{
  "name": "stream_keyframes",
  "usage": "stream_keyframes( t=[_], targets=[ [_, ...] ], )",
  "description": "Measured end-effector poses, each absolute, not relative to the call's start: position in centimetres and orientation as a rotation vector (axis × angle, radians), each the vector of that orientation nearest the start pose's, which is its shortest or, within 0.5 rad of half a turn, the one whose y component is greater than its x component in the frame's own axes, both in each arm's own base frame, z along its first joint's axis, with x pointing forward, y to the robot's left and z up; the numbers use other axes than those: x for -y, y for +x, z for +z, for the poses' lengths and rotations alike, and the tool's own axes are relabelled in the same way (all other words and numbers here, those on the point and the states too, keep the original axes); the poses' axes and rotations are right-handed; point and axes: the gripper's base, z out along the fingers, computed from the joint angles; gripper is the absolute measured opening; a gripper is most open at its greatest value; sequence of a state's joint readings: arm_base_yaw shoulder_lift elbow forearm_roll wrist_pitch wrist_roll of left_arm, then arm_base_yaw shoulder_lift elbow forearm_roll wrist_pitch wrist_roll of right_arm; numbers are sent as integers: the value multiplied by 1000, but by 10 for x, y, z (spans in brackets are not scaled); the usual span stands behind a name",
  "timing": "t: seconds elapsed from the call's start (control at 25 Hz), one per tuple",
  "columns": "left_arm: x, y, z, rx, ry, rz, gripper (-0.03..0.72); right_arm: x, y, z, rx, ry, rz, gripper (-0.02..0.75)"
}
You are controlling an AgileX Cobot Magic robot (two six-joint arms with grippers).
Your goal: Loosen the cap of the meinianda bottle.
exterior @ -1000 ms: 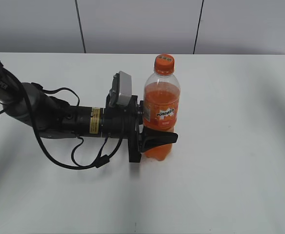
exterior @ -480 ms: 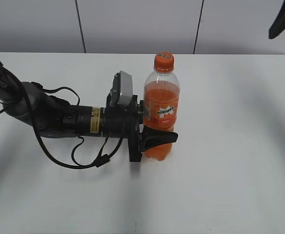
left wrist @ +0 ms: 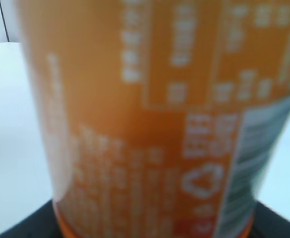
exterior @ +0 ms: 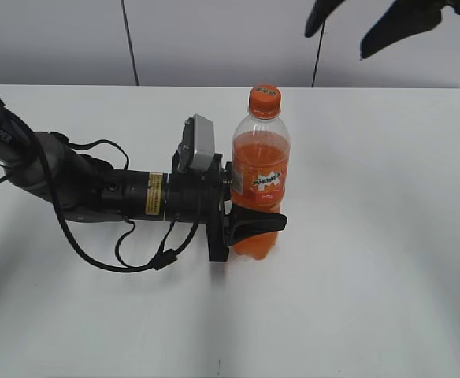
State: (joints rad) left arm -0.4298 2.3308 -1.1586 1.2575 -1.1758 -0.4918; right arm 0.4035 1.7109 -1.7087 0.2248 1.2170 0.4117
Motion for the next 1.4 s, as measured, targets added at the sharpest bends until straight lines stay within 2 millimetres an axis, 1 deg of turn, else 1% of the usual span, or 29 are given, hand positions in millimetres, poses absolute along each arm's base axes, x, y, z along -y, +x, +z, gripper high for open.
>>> stream_keyframes(
  t=[0.12, 0.2, 0.32, 0.44, 0.56, 0.72, 0.92, 1.24, 1.4],
  targets=[
    [239, 329, 71, -1391, 1329, -1098, 395, -185, 324, 361, -2781, 0, 566, 501],
    [239, 329, 71, -1392, 1331, -1097, 395, -194, 323, 356, -2798, -7, 569, 501],
    [239, 329, 71, -1393, 1331, -1096, 395, -200, 323, 351, -2817, -3, 569, 501],
    [239, 329, 70, -1396, 1333, -1093, 395, -207, 319, 351, -2821, -19, 565, 501],
    [239, 329, 70, -1397, 1334, -1092, 395, -219, 313, 347, -2831, -68, 544, 501],
    [238, 329, 70, -1398, 1334, -1091, 395, -233, 307, 338, -2860, -115, 530, 501],
    [239, 330, 70, -1398, 1335, -1089, 395, -236, 301, 324, -2908, -126, 492, 501],
    [239, 330, 70, -1398, 1335, -1089, 395, -233, 304, 321, -2897, -119, 427, 501],
    [239, 330, 70, -1398, 1335, -1089, 395, -234, 305, 327, -2879, -118, 437, 501]
  ],
)
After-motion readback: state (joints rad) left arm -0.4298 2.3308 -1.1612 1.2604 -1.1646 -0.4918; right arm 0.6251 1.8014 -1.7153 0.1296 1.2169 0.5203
